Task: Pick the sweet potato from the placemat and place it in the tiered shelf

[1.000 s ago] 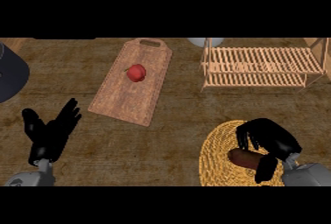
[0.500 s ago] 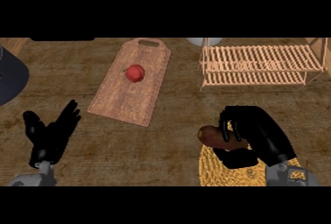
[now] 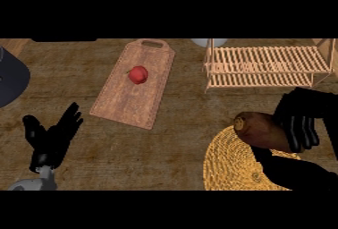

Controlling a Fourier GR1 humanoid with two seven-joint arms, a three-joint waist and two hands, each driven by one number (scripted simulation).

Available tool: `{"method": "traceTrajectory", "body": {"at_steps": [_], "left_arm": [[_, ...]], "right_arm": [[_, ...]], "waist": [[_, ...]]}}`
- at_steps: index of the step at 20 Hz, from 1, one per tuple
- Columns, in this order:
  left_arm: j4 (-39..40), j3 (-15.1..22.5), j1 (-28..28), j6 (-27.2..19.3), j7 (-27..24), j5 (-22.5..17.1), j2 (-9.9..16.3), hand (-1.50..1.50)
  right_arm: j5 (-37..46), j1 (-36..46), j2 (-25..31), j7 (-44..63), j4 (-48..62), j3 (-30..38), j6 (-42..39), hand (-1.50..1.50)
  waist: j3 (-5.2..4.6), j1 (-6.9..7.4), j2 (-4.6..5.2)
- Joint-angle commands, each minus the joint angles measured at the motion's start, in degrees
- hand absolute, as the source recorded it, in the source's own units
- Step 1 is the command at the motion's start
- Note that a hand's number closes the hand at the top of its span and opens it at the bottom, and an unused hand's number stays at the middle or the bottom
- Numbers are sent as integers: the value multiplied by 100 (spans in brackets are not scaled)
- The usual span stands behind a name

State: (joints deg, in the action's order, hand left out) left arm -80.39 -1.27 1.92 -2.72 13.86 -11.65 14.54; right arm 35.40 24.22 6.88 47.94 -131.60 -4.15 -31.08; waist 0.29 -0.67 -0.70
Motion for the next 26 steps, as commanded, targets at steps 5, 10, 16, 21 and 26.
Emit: {"method": "traceTrajectory", "body": {"at_steps": [5, 10, 16, 21, 26], "left_arm": [[349, 192, -187, -148, -16, 213, -286, 0], [193, 129, -122, -14, 272, 98, -162, 0], [198, 78, -16, 65, 345, 90, -111, 0], [396, 69, 78, 16, 120, 180, -246, 0], [347, -11, 140, 36, 160, 163, -221, 0]], "right_arm": [[-930, 2180, 699, 1123, 712, 1577, -568, 150], [-1238, 3207, 1106, 1358, 1671, 2076, -446, 150], [-1285, 3986, 2020, 607, 3319, 2579, -440, 150], [-1165, 4263, 2504, -292, 4555, 2555, -416, 150], [-854, 4249, 2545, -1122, 5456, 2181, -165, 150]], "waist": [[-46, 52, 52], [-40, 74, 48], [-37, 120, 77], [-35, 143, 98], [-35, 187, 120]]}}
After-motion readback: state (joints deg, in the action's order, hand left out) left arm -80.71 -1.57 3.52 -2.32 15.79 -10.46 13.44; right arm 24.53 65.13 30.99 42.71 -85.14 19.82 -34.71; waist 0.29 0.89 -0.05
